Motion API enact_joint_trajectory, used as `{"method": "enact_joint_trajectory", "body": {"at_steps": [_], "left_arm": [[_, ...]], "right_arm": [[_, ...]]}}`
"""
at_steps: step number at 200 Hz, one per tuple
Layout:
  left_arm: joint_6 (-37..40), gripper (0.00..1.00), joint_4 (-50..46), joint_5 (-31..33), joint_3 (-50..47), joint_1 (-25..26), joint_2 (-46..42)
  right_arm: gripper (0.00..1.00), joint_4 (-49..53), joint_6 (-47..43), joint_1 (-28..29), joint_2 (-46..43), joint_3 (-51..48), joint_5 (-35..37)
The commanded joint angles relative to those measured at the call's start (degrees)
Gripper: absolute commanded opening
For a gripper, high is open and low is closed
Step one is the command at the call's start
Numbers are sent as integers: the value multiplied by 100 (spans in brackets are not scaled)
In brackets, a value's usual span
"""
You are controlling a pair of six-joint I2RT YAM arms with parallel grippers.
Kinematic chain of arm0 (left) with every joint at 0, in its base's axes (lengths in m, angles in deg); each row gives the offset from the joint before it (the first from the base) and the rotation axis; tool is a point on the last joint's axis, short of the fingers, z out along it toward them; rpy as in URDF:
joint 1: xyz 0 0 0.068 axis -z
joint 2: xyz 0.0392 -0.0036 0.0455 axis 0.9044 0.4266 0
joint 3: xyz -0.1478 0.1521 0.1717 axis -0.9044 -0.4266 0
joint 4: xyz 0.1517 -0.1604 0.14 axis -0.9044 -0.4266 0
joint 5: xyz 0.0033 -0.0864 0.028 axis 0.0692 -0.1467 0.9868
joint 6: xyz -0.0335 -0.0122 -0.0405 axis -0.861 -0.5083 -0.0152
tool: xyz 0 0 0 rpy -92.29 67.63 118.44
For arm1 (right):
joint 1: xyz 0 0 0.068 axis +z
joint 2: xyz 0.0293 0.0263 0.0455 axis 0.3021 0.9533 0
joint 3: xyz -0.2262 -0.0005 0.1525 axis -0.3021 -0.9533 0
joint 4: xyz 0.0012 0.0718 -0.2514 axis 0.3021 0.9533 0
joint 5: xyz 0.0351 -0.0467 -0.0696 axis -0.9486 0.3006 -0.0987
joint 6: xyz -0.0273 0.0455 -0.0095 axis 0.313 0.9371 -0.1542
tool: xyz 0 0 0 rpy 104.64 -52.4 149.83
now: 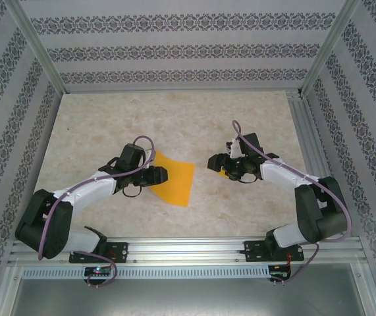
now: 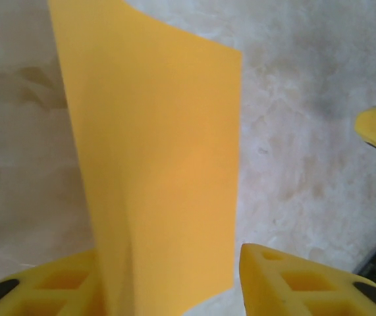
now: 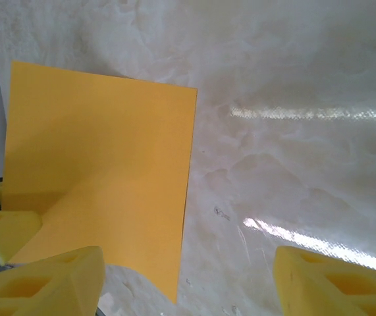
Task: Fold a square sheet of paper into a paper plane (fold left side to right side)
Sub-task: First fold in half a square sheet of paper at the center of the table.
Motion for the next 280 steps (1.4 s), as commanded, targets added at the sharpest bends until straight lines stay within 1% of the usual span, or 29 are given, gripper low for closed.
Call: {"method": "enact_joint_trajectory", "body": {"at_steps": [1,36,72,111,146,181,205,222,229,239,280], "left_arm": [[-218,55,606,-501,118,92,-18],[-335,61,917,-733,156,220,-1],[-354,62,1077,-806,157,362,187],[-381,63,1292,-867,188,535,457],[-296,64,1205,-823,284,662,627],[-285,64,1184,-755,277,690,642],[-254,64,1147,-755,279,704,666],[-238,64,1129,-748,281,704,672],[-230,64,1113,-736,289,705,672],[-220,64,1099,-729,286,707,677],[-193,65,932,-674,309,703,574]], "right_arm": [[69,-408,253,124,196,68,187],[69,-1012,786,252,253,-25,86],[69,-1929,1602,442,201,-119,-43],[70,-2773,2351,742,415,-10,-114],[69,-2779,2502,970,711,298,-61],[69,-2714,2528,1056,1159,428,46],[63,-3124,2679,1083,1518,555,-141],[59,-3173,2661,1083,1701,684,-163],[55,-3165,2643,1083,1764,733,-183],[48,-3172,2630,1084,1836,770,-195],[30,-3166,2430,1092,1837,676,-217]]}}
